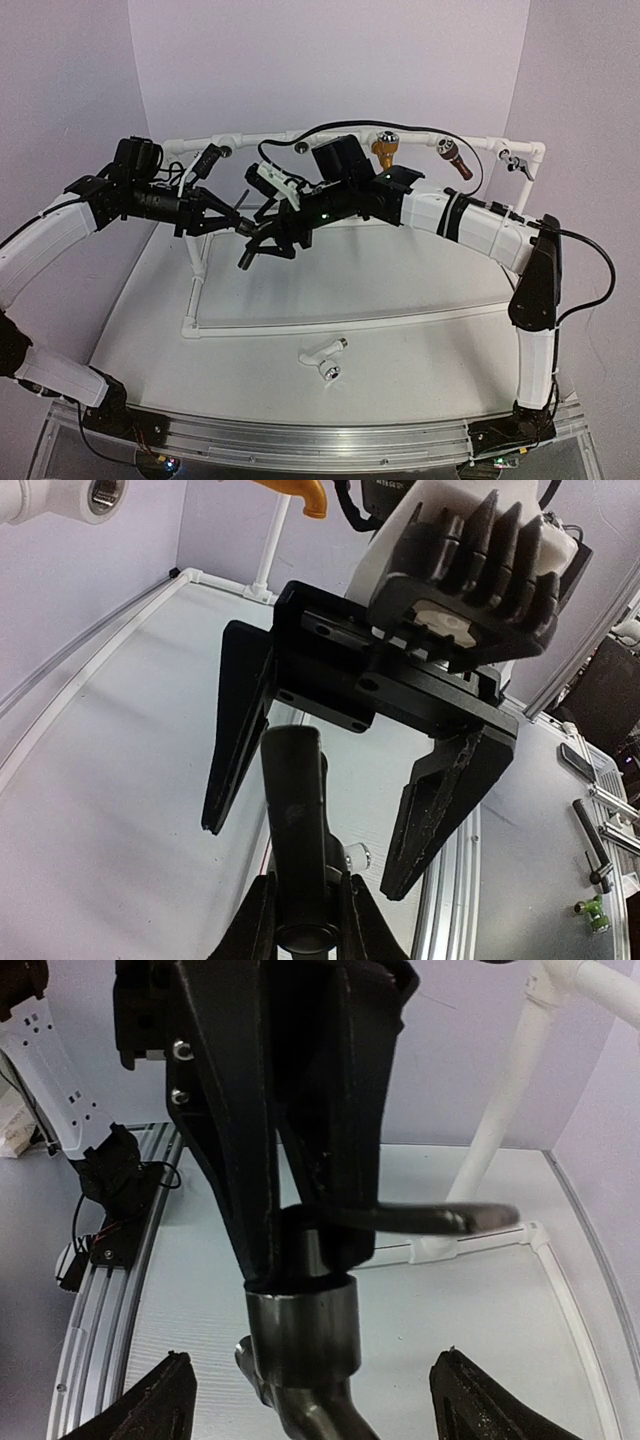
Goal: Install the water faucets
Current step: Pass from the left arm to the right
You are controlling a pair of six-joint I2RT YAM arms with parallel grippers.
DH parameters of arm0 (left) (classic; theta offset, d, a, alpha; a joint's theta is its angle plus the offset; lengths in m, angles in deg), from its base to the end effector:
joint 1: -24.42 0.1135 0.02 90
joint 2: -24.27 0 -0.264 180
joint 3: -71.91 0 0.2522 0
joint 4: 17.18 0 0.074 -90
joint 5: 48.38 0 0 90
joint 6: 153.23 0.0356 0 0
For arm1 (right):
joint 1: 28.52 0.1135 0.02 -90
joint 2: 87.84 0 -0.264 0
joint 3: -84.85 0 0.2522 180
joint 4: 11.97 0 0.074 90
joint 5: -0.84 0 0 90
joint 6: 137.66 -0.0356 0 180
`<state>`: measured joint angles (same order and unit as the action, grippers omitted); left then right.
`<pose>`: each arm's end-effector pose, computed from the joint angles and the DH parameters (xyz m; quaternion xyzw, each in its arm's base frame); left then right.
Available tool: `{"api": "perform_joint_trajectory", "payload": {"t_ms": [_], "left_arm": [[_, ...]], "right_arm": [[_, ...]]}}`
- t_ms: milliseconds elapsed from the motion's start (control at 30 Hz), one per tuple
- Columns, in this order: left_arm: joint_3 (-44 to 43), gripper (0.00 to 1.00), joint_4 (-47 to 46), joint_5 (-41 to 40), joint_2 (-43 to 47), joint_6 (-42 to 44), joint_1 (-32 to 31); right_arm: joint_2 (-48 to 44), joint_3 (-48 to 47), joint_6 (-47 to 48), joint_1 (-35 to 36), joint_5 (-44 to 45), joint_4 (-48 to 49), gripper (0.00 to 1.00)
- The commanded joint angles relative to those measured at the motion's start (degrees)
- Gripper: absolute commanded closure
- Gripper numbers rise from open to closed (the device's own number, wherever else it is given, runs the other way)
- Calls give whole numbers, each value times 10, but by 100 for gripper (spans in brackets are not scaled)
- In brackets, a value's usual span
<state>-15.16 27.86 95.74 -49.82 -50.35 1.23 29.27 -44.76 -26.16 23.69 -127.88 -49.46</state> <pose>0.2403 -0.1343 0.3737 0.4507 0.6726 -0.4351 0.3938 0.2758 0.3920 0.3601 -0.6198 0.5298 0.4038 0.4149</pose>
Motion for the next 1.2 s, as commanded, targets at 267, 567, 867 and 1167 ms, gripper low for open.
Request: {"api": "perform_joint_trajectory", "payload": {"t_ms": [267, 567, 867, 1167], "left_arm": [[-43, 100, 44, 23, -4, 57, -15], [-44, 100, 47, 21, 0, 57, -16], [-47, 100, 44, 24, -2, 54, -18], [-47, 100, 41, 20, -2, 45, -18]], "right_arm": [[30, -45, -19, -10, -116, 2, 39], [40, -45, -11, -12, -143, 0, 49], [57, -65, -16, -12, -165, 0, 60], [59, -71, -11, -11, -178, 0, 90]]}}
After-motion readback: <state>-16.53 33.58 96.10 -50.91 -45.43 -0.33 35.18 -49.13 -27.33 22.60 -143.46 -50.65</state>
